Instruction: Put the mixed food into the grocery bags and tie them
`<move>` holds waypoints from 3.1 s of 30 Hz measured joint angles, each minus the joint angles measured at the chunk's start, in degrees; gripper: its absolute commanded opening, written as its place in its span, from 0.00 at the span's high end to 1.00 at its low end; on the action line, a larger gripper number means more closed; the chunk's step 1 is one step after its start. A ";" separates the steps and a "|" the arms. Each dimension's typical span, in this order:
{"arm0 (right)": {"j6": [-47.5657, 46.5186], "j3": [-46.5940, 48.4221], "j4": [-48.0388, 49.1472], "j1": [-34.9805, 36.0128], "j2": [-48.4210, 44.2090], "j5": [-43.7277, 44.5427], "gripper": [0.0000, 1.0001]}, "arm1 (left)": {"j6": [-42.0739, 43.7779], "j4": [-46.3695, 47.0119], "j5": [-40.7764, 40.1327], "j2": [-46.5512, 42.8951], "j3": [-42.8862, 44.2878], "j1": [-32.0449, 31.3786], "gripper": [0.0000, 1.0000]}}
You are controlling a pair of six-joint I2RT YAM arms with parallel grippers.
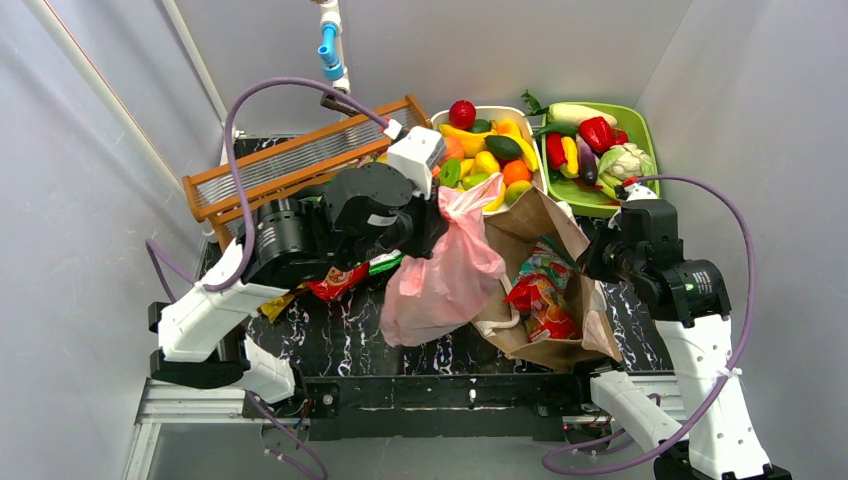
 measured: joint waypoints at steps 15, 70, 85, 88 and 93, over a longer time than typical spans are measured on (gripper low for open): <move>1.07 -0.07 -0.15 0.00 -0.72 -0.52 0.99 | -3.26 14.73 5.79 18.71 7.45 -0.02 1.00; 1.77 -0.09 -0.76 0.11 -1.70 -0.96 0.99 | -12.09 24.20 20.90 12.83 -8.20 4.13 0.02; 2.78 -0.09 -0.87 0.11 -0.50 -2.56 0.99 | -19.02 24.83 10.82 -18.82 -54.88 4.44 0.14; 3.23 -0.09 -0.90 0.11 -0.24 -3.15 0.99 | -18.93 32.63 14.27 -17.18 -65.24 4.44 0.15; 4.20 0.07 -0.90 0.11 0.68 -3.74 0.99 | -17.09 42.93 19.04 -10.32 -71.47 4.44 0.17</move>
